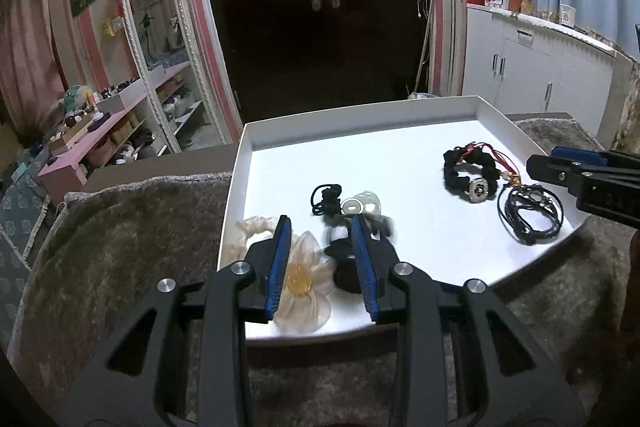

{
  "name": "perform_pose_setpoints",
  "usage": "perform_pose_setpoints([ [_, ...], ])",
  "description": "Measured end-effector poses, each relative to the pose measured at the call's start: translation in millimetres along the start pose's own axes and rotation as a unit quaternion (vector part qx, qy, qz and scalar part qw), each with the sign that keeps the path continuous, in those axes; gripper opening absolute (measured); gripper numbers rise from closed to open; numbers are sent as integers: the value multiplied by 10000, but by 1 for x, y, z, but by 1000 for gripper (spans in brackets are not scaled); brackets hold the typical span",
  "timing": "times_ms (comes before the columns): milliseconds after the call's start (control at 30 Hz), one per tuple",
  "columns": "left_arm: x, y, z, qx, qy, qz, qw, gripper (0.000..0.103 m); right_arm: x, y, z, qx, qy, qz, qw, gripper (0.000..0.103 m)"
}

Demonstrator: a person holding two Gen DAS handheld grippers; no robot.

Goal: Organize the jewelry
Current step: 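Open the left tool over the tray while the right tool releases the charm, then withdraw both tools from the tray back over the remaining jewelry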

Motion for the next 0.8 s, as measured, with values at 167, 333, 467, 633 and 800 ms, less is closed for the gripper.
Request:
perform_pose_setpoints([
  [167,-5,14,-14,-418,42,-191,9989,31,-6,0,-12,5,21,32,10000,48],
  [333,-20,19,-26,-333,26,-120,9994,31,-9,2,-24,-21,63,14,10000,48],
  [467,-30,9,-42,-227,78,-196,9995,31,-15,0,-33,-21,79,9,10000,48],
  [633,-35,-6,-65,-105,204,-289,9993,31,-24,3,-52,-1,146,58,9999,48],
  [800,-41,-24,-88,22,328,-397,9987,31,-36,19,-77,-72,252,188,9995,48],
])
Point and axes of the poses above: each gripper's, at about its wrist camera, not at the fingertips, and z roughly the way its jaws point, y to its right, x to its top, the point moved 6 cm from there along z, roughly the way its jaws point, and after that the axes turned 12 degrees about -x, right-handed, at the moved point
